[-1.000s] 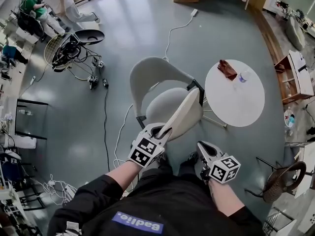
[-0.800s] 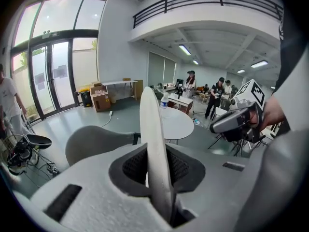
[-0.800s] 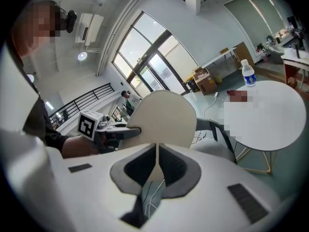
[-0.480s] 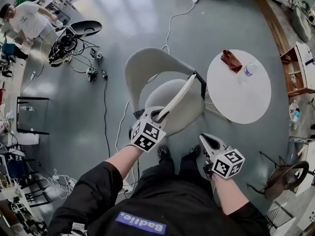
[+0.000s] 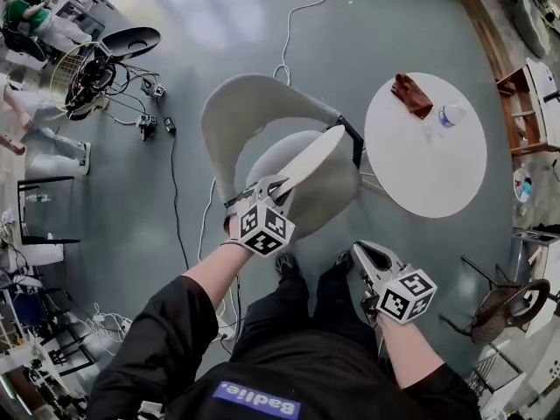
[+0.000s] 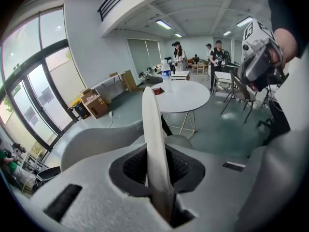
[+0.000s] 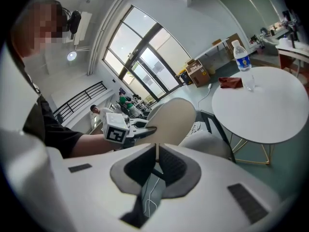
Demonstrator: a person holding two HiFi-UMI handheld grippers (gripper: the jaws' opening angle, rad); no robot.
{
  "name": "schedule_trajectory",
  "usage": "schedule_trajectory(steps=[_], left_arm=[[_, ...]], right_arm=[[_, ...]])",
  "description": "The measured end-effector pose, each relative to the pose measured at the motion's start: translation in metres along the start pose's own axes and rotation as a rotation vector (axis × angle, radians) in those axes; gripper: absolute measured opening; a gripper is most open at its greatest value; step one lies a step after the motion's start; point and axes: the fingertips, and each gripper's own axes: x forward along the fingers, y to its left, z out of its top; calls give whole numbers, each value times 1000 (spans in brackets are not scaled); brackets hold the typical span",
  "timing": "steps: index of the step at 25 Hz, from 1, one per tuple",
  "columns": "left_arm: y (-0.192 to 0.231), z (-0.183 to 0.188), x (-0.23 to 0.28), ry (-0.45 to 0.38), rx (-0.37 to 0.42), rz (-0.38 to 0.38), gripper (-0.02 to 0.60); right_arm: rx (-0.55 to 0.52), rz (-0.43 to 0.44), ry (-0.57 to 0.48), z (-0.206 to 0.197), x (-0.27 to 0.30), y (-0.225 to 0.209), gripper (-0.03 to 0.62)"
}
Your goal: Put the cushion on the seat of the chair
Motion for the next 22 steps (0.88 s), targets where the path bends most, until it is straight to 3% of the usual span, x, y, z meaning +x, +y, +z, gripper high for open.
schedule_trajectory(steps=[9,16,22], left_arm=[[15,-40,68,93,160,51,71],[12,-63,117,180,340,107,71],[-24,-66,144,197,318,69,71]], right_arm=[[45,-22,23,-16,14,-20,40],[57,-36,38,-22,20,-32,40],[93,-65,69,-42,12,-52,40]])
